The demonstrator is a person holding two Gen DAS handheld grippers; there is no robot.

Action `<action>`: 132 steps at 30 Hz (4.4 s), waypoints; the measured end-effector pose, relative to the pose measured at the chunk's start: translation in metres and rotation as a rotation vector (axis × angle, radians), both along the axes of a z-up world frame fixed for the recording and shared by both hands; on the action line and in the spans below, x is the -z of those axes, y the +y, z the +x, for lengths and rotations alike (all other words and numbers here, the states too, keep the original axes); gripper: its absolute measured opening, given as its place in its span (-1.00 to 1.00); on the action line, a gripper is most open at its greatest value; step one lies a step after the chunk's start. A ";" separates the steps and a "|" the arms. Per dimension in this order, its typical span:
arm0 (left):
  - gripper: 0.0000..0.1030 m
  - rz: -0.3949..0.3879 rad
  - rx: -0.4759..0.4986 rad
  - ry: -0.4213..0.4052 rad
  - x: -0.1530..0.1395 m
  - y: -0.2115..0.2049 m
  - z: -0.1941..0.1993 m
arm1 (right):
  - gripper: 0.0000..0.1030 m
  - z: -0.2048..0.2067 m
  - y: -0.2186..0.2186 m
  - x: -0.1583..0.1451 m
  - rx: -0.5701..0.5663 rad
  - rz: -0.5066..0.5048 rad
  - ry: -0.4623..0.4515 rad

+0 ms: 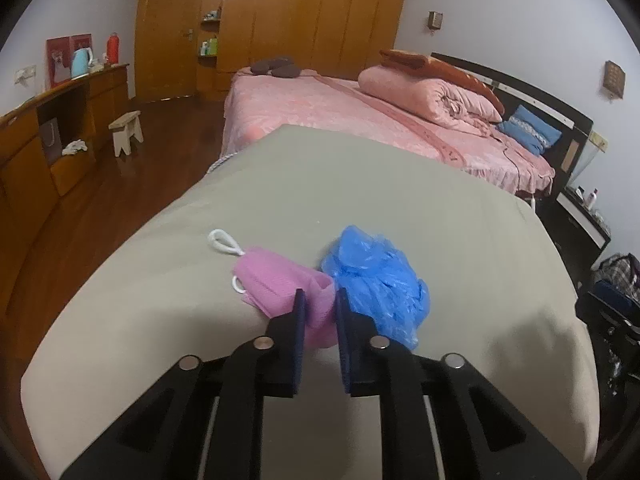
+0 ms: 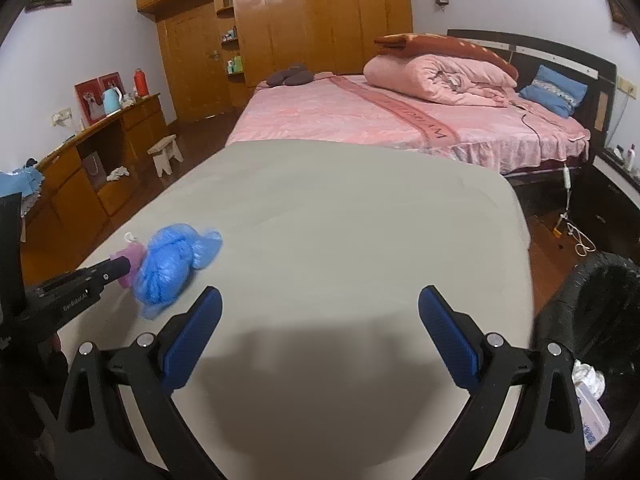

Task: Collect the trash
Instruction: 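Grasp the pink mask with the left tool while the right tool grasps the blue shoe covers, then carry the pink mask and blue shoe covers over the bin with both tools, then open both tools over the bin to drop the mask and shoe covers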

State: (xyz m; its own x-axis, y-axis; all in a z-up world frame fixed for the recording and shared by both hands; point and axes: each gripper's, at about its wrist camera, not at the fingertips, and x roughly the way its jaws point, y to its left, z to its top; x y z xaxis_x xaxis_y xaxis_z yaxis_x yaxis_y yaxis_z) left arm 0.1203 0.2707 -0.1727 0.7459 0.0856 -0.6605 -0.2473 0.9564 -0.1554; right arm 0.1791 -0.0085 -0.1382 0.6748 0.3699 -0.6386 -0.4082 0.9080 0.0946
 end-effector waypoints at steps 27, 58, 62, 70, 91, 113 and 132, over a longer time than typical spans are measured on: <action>-0.80 -0.022 -0.091 -0.077 -0.012 0.055 -0.028 | 0.54 0.016 0.144 0.030 -0.240 -0.016 0.110; -0.80 0.003 0.102 -0.177 -0.069 -0.035 -0.010 | -0.40 -0.001 0.028 -0.047 -0.116 0.090 0.015; -0.80 0.001 0.146 -0.186 -0.078 -0.057 -0.006 | -0.40 -0.007 0.004 -0.057 -0.090 0.065 -0.015; -0.80 -0.006 0.227 -0.202 -0.093 -0.101 -0.003 | -0.40 -0.022 -0.047 -0.079 -0.030 0.064 -0.064; -0.80 -0.001 0.460 -0.238 -0.128 -0.231 -0.007 | -0.39 -0.067 -0.173 -0.102 0.173 0.063 -0.129; -0.80 -0.040 0.680 -0.238 -0.130 -0.333 0.004 | -0.40 -0.089 -0.275 -0.084 0.392 0.032 -0.130; -0.80 -0.074 0.840 -0.200 -0.104 -0.411 0.027 | -0.40 -0.089 -0.333 -0.059 0.508 0.027 -0.081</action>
